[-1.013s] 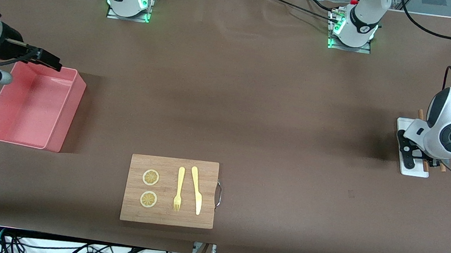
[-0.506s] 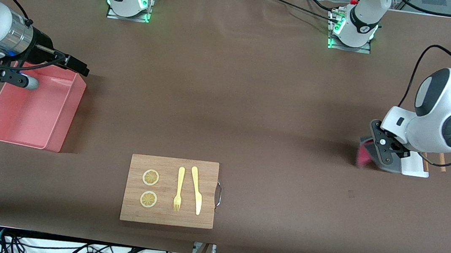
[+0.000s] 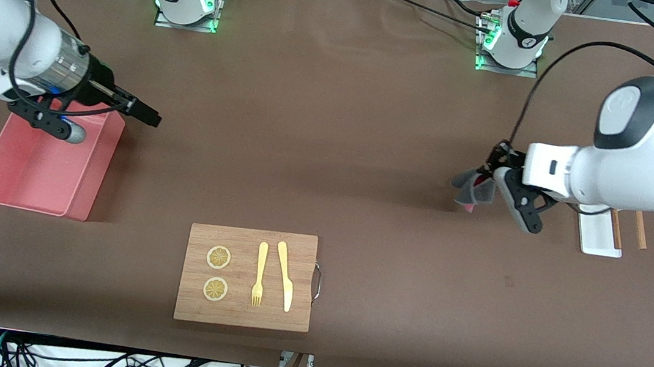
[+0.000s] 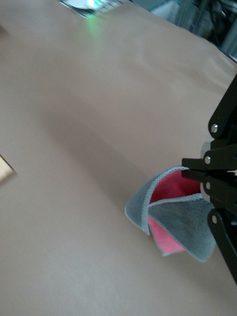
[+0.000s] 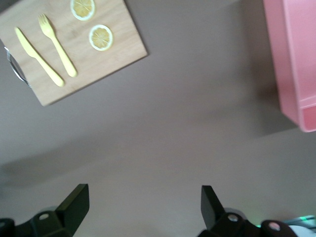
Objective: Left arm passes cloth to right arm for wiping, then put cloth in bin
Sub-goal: 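Carry the cloth toward the right gripper at the table middle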
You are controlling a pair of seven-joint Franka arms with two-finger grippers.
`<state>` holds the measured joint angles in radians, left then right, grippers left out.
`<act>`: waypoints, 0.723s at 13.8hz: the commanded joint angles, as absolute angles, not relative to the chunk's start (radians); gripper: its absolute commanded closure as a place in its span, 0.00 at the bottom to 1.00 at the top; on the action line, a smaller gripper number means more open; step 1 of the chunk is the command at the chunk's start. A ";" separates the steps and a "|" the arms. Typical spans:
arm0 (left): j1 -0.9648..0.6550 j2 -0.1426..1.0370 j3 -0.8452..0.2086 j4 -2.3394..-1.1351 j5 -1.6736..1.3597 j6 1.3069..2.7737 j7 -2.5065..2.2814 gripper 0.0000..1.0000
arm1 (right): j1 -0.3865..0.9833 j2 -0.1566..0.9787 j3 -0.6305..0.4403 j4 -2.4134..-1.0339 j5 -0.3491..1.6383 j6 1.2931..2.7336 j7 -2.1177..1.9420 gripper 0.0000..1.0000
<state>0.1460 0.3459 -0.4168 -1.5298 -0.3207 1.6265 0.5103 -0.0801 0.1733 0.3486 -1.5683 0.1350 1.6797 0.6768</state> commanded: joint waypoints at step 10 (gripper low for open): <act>-0.248 0.400 -0.423 -1.405 -0.557 2.130 -0.423 1.00 | 0.093 0.310 0.402 -1.569 0.150 2.005 1.164 0.00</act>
